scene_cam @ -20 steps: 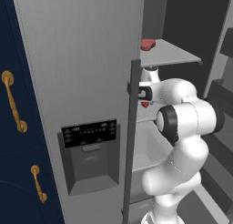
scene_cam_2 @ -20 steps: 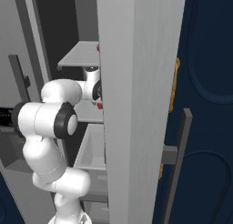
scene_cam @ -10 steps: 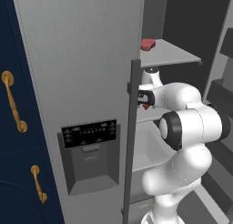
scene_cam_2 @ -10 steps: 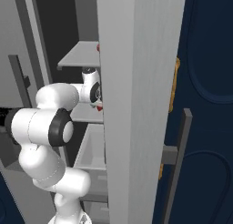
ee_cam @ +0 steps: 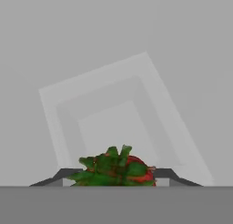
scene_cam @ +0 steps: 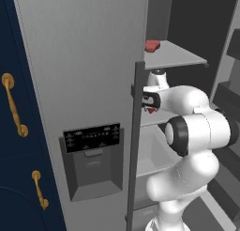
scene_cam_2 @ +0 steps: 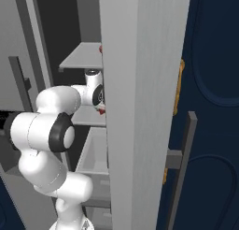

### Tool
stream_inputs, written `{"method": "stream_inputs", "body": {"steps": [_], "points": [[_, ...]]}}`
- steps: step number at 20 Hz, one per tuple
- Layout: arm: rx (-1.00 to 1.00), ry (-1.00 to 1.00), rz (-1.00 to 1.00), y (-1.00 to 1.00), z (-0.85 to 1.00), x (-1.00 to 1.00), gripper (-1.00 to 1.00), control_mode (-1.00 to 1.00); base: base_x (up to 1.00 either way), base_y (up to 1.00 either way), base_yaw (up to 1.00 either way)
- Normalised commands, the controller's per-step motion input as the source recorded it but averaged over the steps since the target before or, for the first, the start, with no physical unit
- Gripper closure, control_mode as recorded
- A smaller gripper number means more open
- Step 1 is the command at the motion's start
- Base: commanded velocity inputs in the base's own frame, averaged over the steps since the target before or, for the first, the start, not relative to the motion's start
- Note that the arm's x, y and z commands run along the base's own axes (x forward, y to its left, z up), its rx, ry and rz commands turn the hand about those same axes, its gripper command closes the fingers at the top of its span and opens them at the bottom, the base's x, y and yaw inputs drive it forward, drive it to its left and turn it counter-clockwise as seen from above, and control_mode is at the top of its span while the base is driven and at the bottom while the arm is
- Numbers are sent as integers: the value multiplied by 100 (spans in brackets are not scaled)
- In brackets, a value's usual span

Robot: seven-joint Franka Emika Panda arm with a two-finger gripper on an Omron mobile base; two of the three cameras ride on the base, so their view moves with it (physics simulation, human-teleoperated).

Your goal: Take the strawberry from the fridge and place it on top of the pancake, located on the dining counter.

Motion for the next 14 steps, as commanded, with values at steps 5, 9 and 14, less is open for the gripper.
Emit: {"method": "stream_inputs", "body": {"steps": [5, 9, 14], "points": [[1, -18, 0, 0, -5, -71, 100, -100, 0, 0, 0], [0, -19, 2, 0, 51, -82, 100, -100, 0, 0, 0], [0, -6, 6, 1, 94, -99, 100, -100, 0, 0, 0]]}}
